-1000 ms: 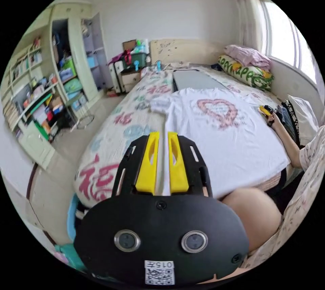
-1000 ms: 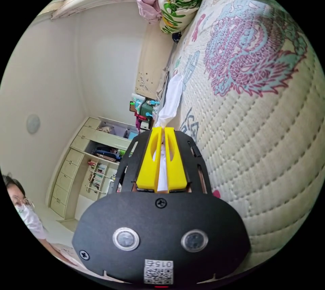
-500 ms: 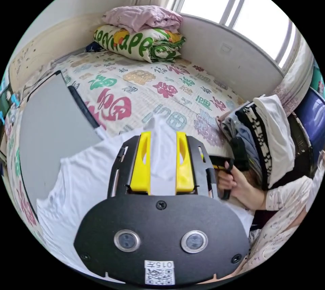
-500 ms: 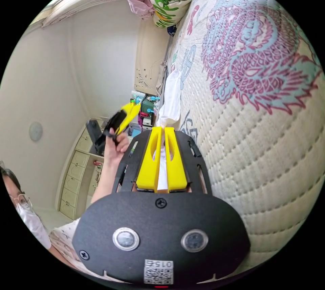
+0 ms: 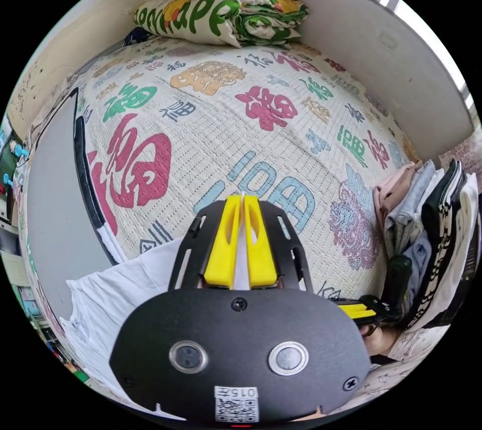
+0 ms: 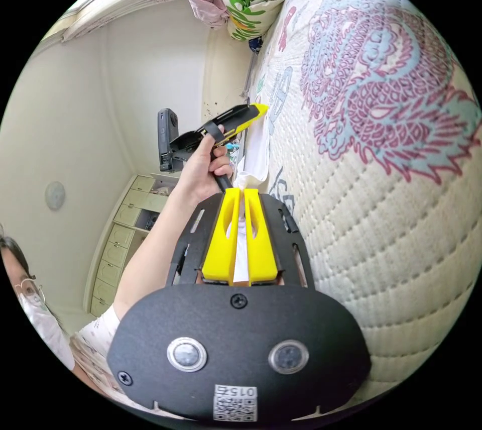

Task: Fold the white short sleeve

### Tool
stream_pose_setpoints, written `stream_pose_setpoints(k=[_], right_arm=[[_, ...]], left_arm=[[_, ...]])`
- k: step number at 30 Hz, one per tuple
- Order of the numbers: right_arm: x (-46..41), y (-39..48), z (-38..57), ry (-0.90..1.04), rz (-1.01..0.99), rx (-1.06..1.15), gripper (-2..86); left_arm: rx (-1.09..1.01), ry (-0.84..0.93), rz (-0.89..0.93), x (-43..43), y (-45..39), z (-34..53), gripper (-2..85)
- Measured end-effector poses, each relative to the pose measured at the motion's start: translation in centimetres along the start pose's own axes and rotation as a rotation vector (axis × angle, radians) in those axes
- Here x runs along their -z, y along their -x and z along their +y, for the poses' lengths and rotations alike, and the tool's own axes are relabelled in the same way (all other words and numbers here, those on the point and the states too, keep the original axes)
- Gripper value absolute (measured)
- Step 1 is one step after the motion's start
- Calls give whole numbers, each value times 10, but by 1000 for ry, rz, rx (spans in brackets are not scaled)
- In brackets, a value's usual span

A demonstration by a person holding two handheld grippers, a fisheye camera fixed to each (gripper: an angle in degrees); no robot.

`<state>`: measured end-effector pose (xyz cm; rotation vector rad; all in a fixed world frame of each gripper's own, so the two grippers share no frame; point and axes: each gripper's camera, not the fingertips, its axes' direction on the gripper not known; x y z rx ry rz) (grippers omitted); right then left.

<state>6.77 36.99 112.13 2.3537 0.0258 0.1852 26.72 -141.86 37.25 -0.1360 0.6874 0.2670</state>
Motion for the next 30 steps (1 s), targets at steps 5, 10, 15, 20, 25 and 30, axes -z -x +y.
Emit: stream_pose_setpoints(k=[5, 10, 15, 20, 25, 30], right_arm=[[13, -5, 40, 2, -18, 90, 6], [7, 37, 92, 163, -7, 422, 9], [-21, 54, 151, 557, 79, 739, 26], [-27, 33, 206, 766, 157, 882, 80], [-3, 1, 232, 568, 288, 946, 105], [-20, -27, 262, 630, 336, 969, 113]], left_arm=[[42, -211, 82, 73, 33, 46, -3], [102, -443, 32, 182, 89, 199, -3], [176, -445, -89, 214, 133, 394, 6], [262, -379, -105, 193, 153, 493, 52], [289, -420, -98, 198, 167, 484, 76], [370, -345, 84, 132, 205, 404, 93]])
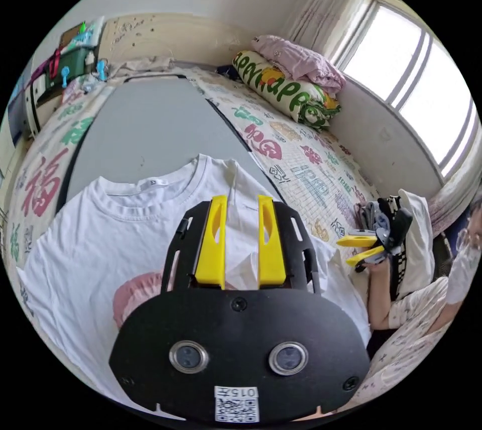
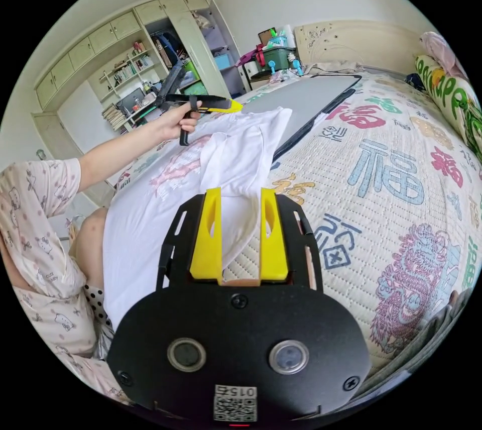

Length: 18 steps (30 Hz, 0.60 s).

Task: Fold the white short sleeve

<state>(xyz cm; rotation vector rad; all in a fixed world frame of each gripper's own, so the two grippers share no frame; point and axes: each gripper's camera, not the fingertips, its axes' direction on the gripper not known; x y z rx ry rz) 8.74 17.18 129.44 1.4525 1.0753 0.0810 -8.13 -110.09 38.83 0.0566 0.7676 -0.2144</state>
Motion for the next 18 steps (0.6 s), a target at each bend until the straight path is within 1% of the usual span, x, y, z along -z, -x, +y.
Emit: stream_pose_setpoints(k=[2, 5, 7, 9, 14, 18], right_arm=[[-9, 1, 6, 9, 9, -11, 105], [-33, -1, 10, 64, 71, -62, 71], [-54, -1, 12, 123, 106, -81, 55], [-60, -1, 16, 130, 111, -80, 46], [-54, -23, 35, 59, 81, -167, 28], [-45, -47, 54, -2, 2, -225, 15]], left_arm=[[23, 72, -14, -38, 5, -12, 92], [31, 183, -50, -89, -1, -21, 83], [5, 172, -113, -94, -20, -24, 77], [-40, 207, -148, -109, -41, -32, 65], [-50, 219, -130, -134, -67, -62, 33], [-92, 203, -154, -157, -107, -88, 42]])
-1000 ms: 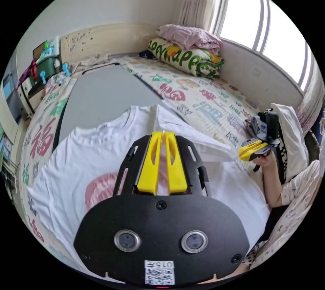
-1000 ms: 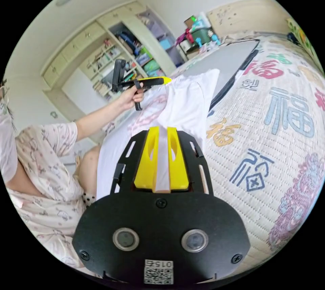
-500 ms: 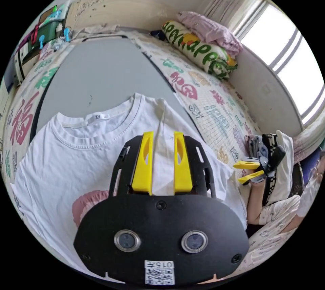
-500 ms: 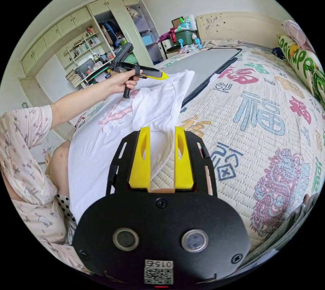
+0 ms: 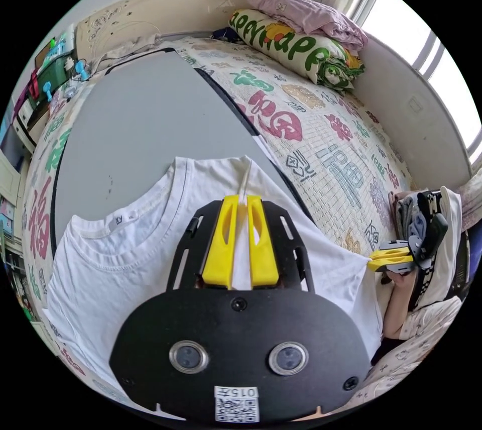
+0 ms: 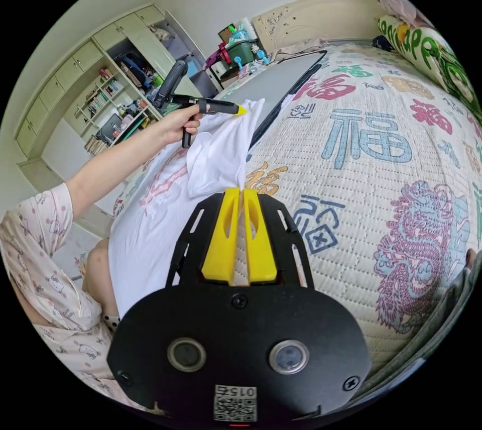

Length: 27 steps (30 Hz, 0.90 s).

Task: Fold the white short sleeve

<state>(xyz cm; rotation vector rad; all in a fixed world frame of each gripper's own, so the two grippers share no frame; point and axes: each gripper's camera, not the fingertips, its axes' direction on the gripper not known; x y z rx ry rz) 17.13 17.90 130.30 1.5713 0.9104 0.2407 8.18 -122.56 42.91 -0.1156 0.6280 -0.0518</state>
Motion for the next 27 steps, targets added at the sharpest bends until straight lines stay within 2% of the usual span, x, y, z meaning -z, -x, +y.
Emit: stream_pose_setpoints(k=[4, 7, 10, 12, 15, 17, 19, 22, 27], right_arm=[[11, -19, 10, -39, -7, -37, 41], [39, -21, 19, -135, 43, -45, 62], [47, 0, 21, -198, -9, 61, 79], [30, 19, 13, -150, -64, 140, 91], [-15, 48, -1, -10, -113, 245, 104], [-36, 57, -2, 41, -95, 286, 103], [-58, 59, -5, 127, 17, 290, 92], [-63, 57, -6, 146, 144, 296, 63], [-44, 39, -13, 153, 74, 303, 52]], left_arm=[[-56, 7, -25, 9, -26, 6, 64], [-123, -49, -49, 47, -43, 47, 73], [-208, -75, 16, 81, -58, 95, 86], [-232, -43, 80, 90, -64, 118, 109], [-235, -10, 75, 85, -70, 125, 114], [-235, 9, 72, 76, -74, 124, 106], [-255, 26, 78, 67, -81, 125, 84], [-305, 22, 60, 66, -99, 135, 23], [-363, 2, 39, 78, -120, 171, 2]])
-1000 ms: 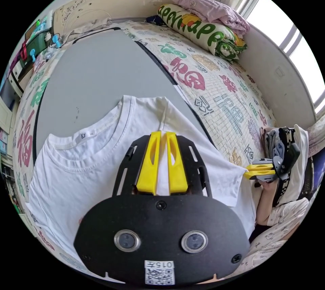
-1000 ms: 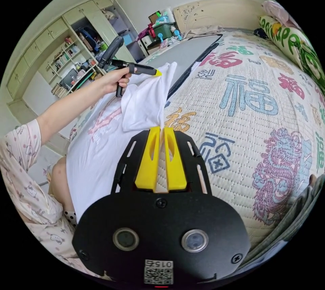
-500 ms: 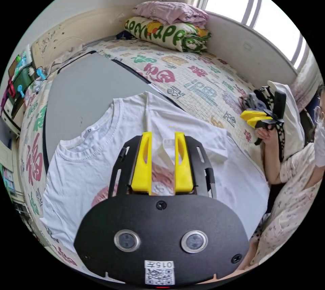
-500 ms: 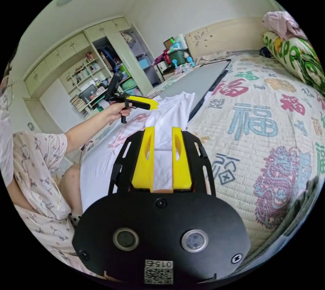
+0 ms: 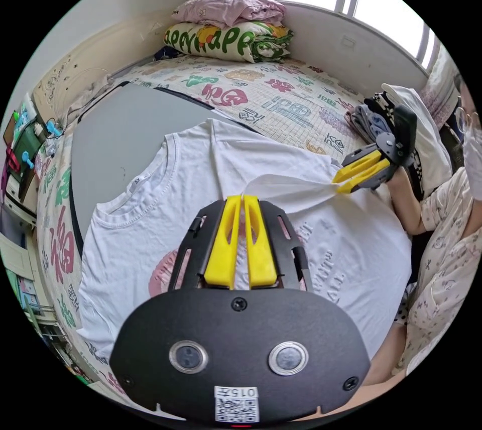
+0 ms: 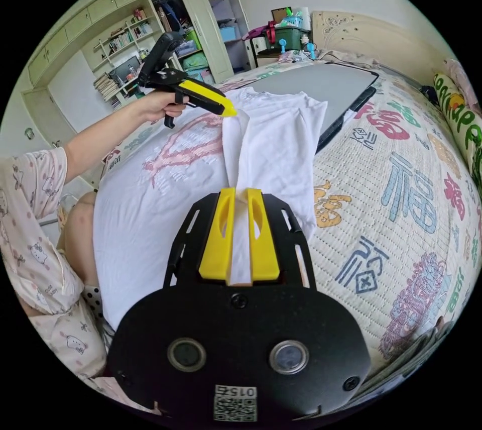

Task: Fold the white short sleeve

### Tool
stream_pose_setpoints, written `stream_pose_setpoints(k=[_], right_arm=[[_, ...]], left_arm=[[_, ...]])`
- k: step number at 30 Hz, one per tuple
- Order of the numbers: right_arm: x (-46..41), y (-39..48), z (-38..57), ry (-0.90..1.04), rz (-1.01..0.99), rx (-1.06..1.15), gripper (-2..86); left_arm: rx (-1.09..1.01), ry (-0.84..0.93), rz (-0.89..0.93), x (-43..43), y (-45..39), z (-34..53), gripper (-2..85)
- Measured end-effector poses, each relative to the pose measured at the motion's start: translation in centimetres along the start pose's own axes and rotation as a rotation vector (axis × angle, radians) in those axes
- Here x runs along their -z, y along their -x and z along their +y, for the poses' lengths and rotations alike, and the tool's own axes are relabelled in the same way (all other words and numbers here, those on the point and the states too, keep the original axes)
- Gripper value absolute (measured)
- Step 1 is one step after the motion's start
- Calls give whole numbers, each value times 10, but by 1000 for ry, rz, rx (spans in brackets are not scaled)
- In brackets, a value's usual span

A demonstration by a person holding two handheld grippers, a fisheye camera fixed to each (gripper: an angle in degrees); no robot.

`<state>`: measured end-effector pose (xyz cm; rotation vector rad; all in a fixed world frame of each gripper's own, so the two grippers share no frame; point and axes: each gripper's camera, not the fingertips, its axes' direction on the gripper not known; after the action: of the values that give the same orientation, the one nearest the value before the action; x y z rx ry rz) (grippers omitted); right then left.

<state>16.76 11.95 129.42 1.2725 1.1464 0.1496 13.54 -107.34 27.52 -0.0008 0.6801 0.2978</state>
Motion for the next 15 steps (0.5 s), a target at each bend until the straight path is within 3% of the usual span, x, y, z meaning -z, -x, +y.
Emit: stream_pose_setpoints(k=[9, 15], right_arm=[[46, -51, 5, -66, -223, 12, 59], [74, -95, 6, -187, -81, -215, 74]], left_arm=[[71, 49, 47, -23, -18, 75, 8], [99, -84, 96, -12, -53, 78, 27]])
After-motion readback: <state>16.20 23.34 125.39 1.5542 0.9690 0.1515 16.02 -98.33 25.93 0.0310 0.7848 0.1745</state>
